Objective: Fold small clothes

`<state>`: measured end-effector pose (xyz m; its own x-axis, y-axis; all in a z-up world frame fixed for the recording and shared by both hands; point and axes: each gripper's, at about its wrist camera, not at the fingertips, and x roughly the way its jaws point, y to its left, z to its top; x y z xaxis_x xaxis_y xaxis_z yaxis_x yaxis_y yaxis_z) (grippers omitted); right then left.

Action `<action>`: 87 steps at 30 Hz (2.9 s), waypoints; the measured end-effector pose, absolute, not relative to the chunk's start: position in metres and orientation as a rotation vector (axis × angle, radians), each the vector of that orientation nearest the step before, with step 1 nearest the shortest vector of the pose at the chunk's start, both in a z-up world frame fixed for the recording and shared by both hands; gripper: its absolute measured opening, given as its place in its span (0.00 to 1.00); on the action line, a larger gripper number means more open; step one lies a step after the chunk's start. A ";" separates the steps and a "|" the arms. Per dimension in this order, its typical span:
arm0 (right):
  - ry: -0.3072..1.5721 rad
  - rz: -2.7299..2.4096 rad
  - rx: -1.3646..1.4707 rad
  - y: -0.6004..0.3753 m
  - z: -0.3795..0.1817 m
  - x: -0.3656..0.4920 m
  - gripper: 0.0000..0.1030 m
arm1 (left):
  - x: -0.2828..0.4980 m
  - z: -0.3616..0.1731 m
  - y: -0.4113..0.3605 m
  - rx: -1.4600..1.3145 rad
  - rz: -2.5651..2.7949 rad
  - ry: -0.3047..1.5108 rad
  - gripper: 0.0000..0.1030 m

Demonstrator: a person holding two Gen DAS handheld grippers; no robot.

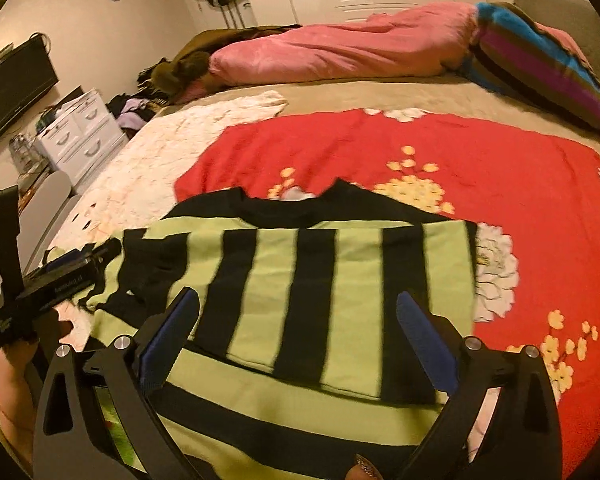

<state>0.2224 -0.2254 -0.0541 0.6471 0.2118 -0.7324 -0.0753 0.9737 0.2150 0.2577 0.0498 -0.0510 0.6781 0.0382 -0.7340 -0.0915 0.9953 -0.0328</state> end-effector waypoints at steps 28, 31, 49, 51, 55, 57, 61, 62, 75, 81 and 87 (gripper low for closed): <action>0.909 0.473 0.033 -0.073 -0.069 0.225 0.96 | 0.218 -0.088 0.302 -0.595 0.473 0.754 0.91; 0.913 0.468 0.043 -0.075 -0.069 0.225 0.96 | 0.226 -0.097 0.318 -0.637 0.473 0.763 0.86; 0.948 0.371 0.149 -0.132 -0.075 0.223 0.96 | 0.230 -0.087 0.349 -0.785 0.366 0.573 0.01; 0.946 0.358 0.164 -0.140 -0.075 0.223 0.95 | 0.224 -0.068 0.335 -0.754 0.325 0.544 0.01; 0.942 0.330 0.205 -0.158 -0.073 0.221 0.95 | 0.214 -0.029 0.291 -0.671 0.226 0.514 0.01; 0.945 0.313 0.251 -0.173 -0.071 0.219 0.95 | 0.212 -0.015 0.270 -0.650 0.173 0.515 0.01; 0.927 0.265 0.310 -0.203 -0.064 0.214 0.95 | 0.209 0.009 0.211 -0.573 0.053 0.523 0.01; 0.917 0.248 0.319 -0.213 -0.061 0.212 0.95 | 0.209 0.012 0.196 -0.564 0.020 0.532 0.01; 0.839 0.083 0.493 -0.319 -0.045 0.183 0.96 | 0.222 -0.026 -0.022 -0.412 -0.277 0.791 0.01; 0.821 0.073 0.512 -0.334 -0.044 0.175 0.96 | 0.224 -0.070 -0.065 -0.343 -0.287 0.881 0.14; 0.836 0.086 0.505 -0.329 -0.046 0.176 0.96 | 0.220 -0.091 -0.078 -0.231 -0.400 0.958 0.58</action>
